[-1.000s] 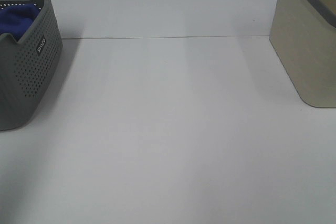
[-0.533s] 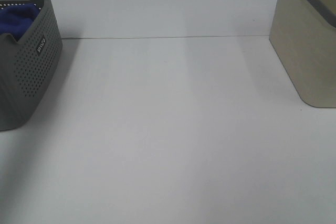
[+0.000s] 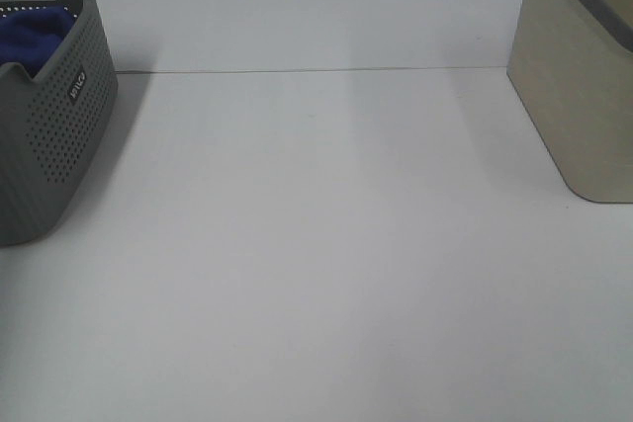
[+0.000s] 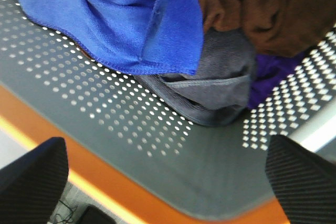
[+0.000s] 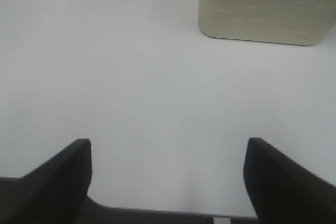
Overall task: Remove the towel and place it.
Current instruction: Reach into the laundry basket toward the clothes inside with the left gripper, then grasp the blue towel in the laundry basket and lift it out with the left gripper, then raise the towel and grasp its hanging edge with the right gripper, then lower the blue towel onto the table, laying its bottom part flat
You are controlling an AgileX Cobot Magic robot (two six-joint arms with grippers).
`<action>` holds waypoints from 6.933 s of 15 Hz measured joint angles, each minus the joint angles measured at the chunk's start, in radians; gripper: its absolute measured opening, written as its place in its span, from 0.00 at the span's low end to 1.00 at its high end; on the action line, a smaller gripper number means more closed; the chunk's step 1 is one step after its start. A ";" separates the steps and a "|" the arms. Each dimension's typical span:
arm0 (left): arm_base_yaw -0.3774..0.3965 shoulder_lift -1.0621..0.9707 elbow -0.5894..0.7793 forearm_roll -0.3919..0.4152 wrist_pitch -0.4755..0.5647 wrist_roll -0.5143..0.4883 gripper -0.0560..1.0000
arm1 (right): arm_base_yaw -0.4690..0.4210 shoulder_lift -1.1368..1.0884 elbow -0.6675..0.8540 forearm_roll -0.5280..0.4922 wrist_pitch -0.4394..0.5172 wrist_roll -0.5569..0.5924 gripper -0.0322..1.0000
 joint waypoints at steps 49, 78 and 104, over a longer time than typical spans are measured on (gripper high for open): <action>-0.668 -0.367 -0.281 0.241 -0.213 0.031 0.05 | 0.000 0.000 0.000 0.012 -0.001 0.000 0.78; -0.864 -0.377 -0.281 -0.148 -0.325 0.155 0.05 | 0.284 1.692 -0.517 1.641 0.091 -1.942 0.78; -0.864 -0.322 -0.279 -0.117 -0.368 0.078 0.05 | 0.396 1.713 -0.878 0.988 -0.228 -0.891 0.05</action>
